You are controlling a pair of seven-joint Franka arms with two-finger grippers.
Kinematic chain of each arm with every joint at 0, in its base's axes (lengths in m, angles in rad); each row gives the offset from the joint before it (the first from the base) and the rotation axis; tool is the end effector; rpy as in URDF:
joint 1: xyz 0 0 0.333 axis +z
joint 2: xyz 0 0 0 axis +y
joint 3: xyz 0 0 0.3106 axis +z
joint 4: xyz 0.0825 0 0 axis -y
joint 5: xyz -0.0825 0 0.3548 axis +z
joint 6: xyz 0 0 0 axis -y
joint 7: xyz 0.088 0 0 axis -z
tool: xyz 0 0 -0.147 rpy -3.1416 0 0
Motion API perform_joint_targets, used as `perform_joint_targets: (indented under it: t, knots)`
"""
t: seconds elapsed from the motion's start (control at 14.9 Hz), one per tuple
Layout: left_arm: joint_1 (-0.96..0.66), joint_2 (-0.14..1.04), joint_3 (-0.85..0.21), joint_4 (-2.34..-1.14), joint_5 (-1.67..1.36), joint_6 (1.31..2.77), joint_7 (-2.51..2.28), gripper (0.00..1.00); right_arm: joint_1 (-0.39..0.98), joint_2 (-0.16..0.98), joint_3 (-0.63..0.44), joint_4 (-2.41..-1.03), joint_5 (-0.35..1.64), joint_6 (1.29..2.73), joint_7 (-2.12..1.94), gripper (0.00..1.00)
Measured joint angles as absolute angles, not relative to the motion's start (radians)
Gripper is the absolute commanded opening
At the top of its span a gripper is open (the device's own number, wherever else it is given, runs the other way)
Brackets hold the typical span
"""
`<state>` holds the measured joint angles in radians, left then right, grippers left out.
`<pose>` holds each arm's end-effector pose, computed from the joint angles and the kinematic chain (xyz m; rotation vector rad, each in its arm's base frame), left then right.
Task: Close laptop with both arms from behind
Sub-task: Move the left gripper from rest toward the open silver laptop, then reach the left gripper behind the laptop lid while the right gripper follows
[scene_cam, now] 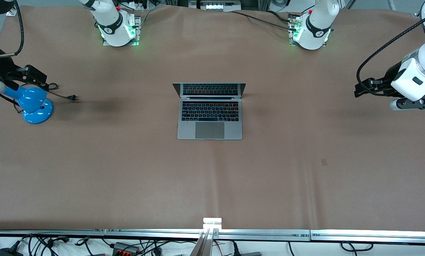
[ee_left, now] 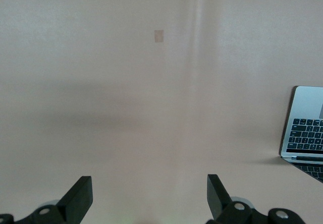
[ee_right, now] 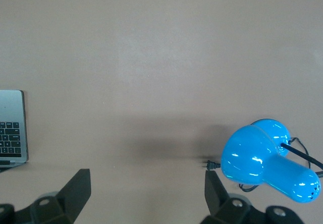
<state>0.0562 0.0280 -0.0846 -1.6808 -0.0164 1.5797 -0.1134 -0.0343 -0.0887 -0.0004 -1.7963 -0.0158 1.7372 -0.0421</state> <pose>0.5220 -0.0168 0.5170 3.1225 0.1345 -0.2034 0.5093 -0.0197 0.5387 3.1245 0.0153 0.0453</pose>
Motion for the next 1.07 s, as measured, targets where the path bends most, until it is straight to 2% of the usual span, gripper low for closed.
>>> perform_joint_targets:
  t: [0.07,0.13,0.2,0.27,0.34,0.47,0.6,0.74,1.07]
  knots:
    - [0.056,0.028,-0.085,-1.681,-0.016,1.580,-0.113,1.00,-0.034,-0.089,0.000,-1.796,-0.016,1.736,-0.042,1.00]
    - [0.056,0.027,-0.085,-1.681,-0.016,1.580,-0.113,0.93,-0.035,-0.089,0.000,-1.796,-0.016,1.733,-0.042,1.00]
    - [0.056,0.027,-0.085,-1.681,-0.016,1.580,-0.113,0.47,-0.035,-0.089,0.000,-1.796,-0.016,1.728,-0.042,1.00]
    - [0.057,0.027,-0.085,-1.681,-0.016,1.580,-0.113,0.12,-0.036,-0.089,0.000,-1.797,-0.016,1.726,-0.042,1.00]
    - [0.058,0.027,-0.085,-1.682,-0.016,1.579,-0.113,0.01,-0.036,-0.089,0.000,-1.797,-0.016,1.723,-0.042,0.98]
    - [0.059,0.027,-0.086,-1.682,-0.017,1.558,-0.111,0.01,-0.037,-0.089,0.000,-1.797,-0.016,1.722,-0.042,0.33]
    - [0.058,0.025,-0.103,-1.682,-0.050,1.527,-0.106,0.01,-0.037,-0.089,0.000,-1.797,-0.016,1.720,-0.042,0.08]
    - [0.054,0.031,-0.140,-1.690,-0.103,1.514,-0.106,0.01,-0.037,-0.089,0.000,-1.797,-0.016,1.717,-0.042,0.00]
    - [0.042,0.105,-0.275,-1.709,-0.188,1.532,-0.115,0.01,-0.037,-0.089,0.004,-1.797,-0.016,1.700,-0.043,0.00]
